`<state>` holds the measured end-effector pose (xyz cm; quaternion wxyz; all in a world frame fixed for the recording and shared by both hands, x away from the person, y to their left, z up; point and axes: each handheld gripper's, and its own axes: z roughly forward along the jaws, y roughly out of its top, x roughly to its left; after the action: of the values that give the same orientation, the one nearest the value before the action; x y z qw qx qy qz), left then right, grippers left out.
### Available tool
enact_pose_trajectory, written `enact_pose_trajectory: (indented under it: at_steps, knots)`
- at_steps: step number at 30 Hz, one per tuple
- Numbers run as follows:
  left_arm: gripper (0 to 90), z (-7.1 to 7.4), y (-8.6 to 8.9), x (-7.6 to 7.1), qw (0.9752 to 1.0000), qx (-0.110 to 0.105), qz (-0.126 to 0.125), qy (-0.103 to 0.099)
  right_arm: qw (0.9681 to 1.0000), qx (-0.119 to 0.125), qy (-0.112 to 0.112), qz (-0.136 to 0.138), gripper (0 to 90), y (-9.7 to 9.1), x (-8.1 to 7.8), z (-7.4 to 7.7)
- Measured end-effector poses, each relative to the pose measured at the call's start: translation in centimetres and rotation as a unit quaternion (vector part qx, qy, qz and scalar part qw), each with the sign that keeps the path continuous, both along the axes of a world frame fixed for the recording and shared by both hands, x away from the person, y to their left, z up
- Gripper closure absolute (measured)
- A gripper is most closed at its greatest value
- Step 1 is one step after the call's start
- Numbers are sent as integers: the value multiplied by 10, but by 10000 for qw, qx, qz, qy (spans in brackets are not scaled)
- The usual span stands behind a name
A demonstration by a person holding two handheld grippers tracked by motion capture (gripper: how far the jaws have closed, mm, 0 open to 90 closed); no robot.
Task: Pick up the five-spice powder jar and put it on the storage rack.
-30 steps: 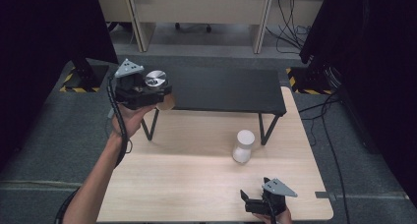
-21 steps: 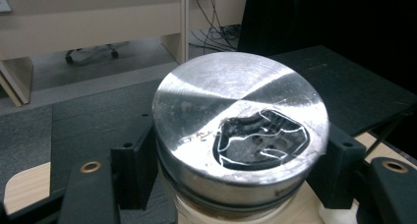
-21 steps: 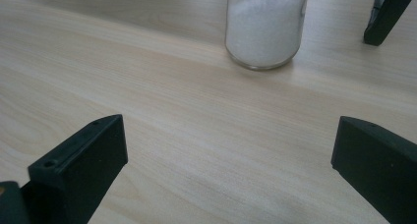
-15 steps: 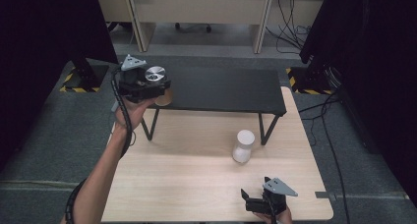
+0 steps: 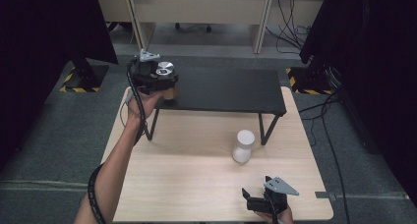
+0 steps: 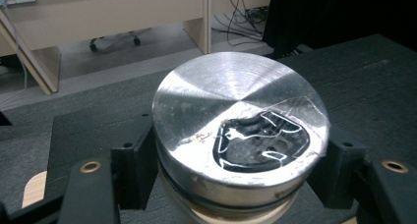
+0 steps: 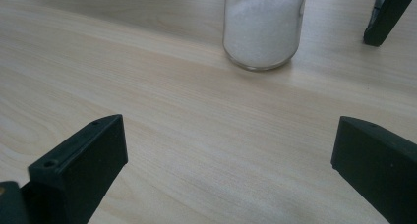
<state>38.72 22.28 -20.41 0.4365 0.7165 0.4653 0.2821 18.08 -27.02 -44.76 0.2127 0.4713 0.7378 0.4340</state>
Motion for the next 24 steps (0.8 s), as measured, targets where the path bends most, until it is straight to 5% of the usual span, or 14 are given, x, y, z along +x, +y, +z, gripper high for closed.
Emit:
enact_pose_trajectory:
  at_steps: [24]
  knots:
    - [300,-17,-4,9,9996,67,278,47,10000,16,22,37,4,0,2,0]
